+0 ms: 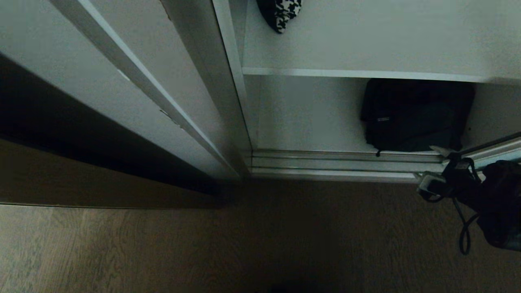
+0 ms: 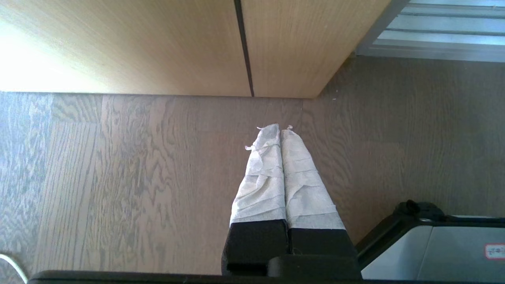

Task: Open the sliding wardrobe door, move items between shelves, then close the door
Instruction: Place the bag on the higher shelf

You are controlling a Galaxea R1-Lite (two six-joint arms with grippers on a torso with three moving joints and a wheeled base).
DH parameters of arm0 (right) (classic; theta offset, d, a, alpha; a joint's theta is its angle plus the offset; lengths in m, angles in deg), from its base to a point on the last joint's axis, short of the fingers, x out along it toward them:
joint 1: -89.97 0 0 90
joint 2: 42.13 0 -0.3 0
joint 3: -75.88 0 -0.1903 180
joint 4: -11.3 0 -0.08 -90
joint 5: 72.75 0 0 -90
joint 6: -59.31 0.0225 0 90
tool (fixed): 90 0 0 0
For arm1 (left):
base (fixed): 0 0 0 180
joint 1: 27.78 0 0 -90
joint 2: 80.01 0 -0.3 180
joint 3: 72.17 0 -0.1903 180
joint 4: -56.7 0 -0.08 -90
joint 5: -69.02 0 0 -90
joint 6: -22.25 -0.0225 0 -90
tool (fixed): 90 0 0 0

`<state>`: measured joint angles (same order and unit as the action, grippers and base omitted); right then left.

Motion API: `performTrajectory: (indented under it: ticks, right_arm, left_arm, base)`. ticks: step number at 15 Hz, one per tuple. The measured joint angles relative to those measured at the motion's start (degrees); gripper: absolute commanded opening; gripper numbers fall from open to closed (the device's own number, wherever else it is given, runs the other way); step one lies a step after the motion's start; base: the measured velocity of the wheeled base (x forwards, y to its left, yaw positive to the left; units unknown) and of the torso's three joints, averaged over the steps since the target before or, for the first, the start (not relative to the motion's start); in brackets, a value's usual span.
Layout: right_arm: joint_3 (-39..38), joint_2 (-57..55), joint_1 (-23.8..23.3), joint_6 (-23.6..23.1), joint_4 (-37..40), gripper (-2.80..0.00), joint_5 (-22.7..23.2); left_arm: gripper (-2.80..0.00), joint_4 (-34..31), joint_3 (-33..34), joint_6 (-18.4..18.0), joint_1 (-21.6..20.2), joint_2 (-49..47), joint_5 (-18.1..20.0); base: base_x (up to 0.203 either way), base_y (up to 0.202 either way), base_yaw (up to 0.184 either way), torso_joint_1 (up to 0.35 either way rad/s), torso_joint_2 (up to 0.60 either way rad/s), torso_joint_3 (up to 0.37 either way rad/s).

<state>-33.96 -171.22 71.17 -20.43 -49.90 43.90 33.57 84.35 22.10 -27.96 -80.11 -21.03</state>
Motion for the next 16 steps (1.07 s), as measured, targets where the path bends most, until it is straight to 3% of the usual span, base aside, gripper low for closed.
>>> performTrajectory:
  ticks: [7, 16]
  right_arm:
    - [9.5, -7.4, -0.8, 0.0, 0.1, 0.00, -1.0]
    - [22.1, -16.3, -0.2, 0.1, 0.7, 0.00, -5.8]
  left_arm:
    - [-2.80, 0.0, 0.0, 0.0, 0.0, 0.0, 0.0]
    - [-2.80, 0.0, 0.0, 0.0, 0.0, 0.0, 0.0]
  base:
    - [0.000, 0.000, 0.000, 0.000, 0.00, 0.000]
    - [0.000, 0.000, 0.000, 0.000, 0.00, 0.000]
